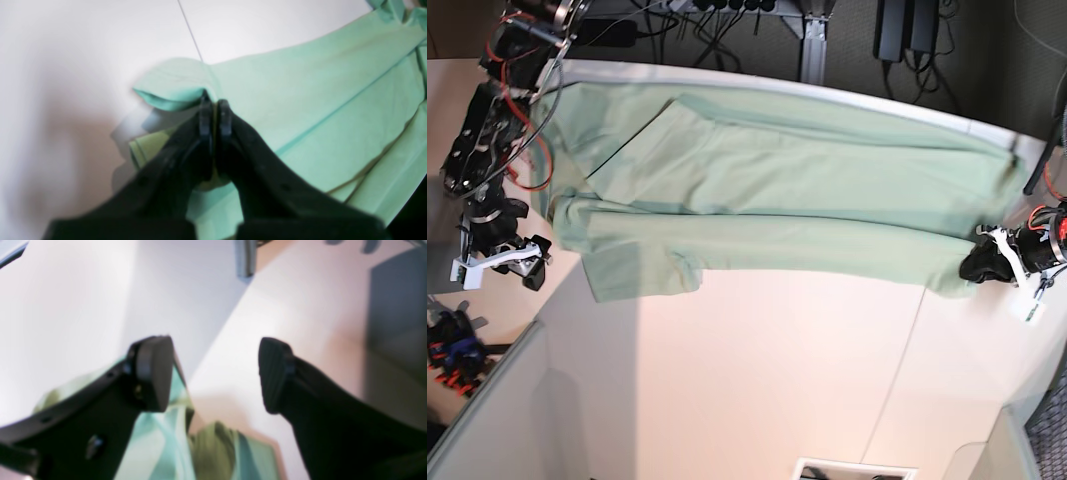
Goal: Fold the T-shirt properly
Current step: 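Hold the folded edge with both grippers and pull it taut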
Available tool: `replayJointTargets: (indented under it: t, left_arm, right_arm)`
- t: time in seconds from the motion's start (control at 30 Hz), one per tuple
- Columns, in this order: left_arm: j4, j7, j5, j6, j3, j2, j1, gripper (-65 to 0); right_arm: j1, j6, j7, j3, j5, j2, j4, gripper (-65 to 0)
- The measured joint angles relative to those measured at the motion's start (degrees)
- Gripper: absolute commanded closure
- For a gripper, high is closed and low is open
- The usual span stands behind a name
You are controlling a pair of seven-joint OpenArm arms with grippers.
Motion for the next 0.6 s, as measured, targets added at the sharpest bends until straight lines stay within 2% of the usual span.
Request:
replayJointTargets:
  t: [0.2, 0.3, 0.43, 0.6]
  left_arm:
    - [0.0, 0.0, 0.0, 0.0, 0.0, 0.0, 0.0, 0.0]
    - [0.1, 0.0, 0.0, 0.0, 0.0, 0.0, 0.0, 0.0]
    - [0.1, 0.0, 0.0, 0.0, 0.0, 0.0, 0.0, 0.0]
    - [0.1, 0.0, 0.0, 0.0, 0.0, 0.0, 0.0, 0.0]
  right_arm:
    - [7.9, -0.4, 2.5, -4.1, -2.3, 0.0, -16.4, -39.9]
    - [9.2, -0.4, 3.7, -7.5, -2.4, 0.0, -22.2, -39.9]
    - [9.1, -0.4, 6.4, -9.9, -5.2, -1.3, -23.9, -39.9]
    - [9.7, -0.4, 7.5, -10.0, -5.2, -5.1, -23.9, -39.9]
